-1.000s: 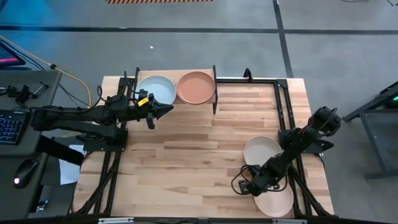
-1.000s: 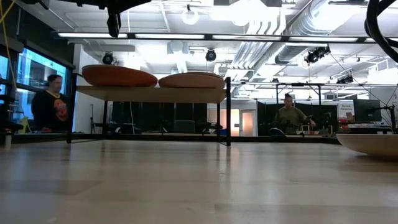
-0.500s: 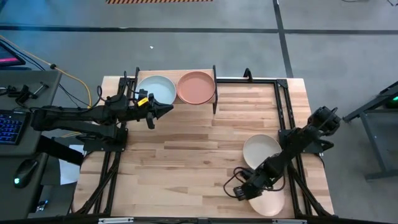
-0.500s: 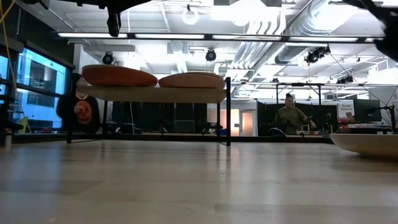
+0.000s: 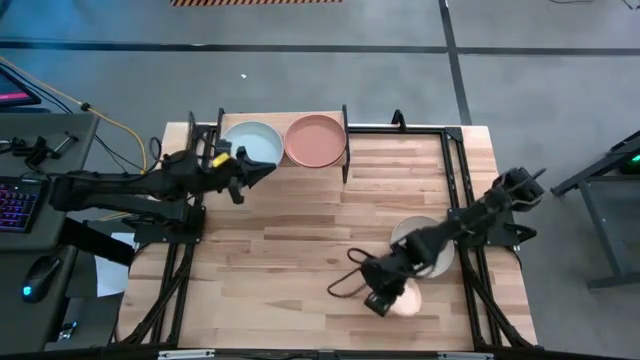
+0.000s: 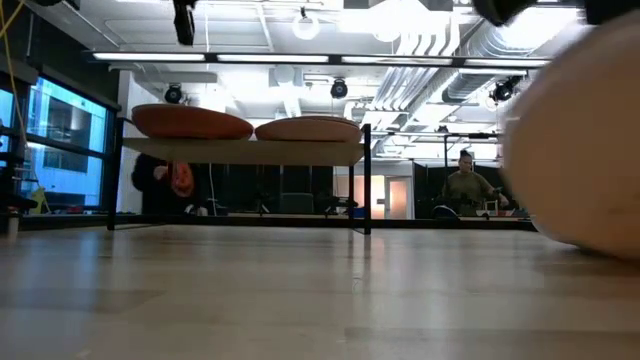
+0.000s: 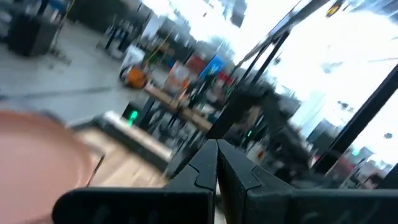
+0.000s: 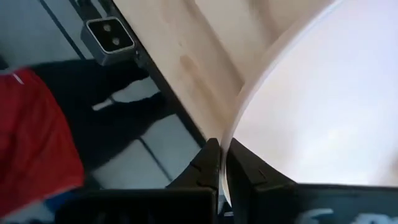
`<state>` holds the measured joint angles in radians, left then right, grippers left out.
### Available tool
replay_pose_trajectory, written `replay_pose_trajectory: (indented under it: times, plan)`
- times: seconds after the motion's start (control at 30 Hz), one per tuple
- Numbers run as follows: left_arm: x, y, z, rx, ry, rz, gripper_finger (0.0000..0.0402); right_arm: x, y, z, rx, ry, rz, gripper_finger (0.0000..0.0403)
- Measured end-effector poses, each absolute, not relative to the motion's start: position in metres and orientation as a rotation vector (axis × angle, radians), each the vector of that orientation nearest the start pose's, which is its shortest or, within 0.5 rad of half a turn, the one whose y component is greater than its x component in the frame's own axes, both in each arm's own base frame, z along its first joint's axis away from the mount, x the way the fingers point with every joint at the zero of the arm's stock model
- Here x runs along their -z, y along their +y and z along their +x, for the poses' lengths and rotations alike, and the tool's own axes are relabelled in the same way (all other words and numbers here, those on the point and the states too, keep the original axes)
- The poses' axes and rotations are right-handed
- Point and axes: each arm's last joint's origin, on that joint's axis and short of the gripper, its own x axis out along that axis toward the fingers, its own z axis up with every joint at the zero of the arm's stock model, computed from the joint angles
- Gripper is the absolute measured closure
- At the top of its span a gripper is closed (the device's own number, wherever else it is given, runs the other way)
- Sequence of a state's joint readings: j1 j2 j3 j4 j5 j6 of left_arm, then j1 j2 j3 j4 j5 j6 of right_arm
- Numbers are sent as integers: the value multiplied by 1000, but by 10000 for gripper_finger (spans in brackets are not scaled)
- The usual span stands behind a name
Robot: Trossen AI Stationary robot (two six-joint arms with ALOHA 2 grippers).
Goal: Place and stack plates onto a shelf
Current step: Stack the light orange plate on top of the brown plate
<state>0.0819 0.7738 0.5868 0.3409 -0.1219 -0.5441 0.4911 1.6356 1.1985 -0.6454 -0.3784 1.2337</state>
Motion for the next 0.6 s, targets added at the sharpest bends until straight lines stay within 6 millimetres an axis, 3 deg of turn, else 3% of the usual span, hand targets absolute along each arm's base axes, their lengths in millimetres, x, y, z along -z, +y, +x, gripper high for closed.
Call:
replay_pose_trajectory:
  times: [0.13, 0.3, 0.4, 0.6]
  plan:
    - [-331, 19, 167, -115, -335, -501, 401, -255, 140, 300, -94, 1377, 825, 402]
    - [-355, 18, 145, -54, -561, -479, 401, -292, 111, 323, -282, 1172, 617, 402]
    - [-367, 16, 130, -29, -681, -449, 401, -322, 94, 335, -362, 1014, 455, 402]
    - [-377, 14, 109, -15, -791, -405, 401, -390, 52, 345, -295, 726, 245, 403]
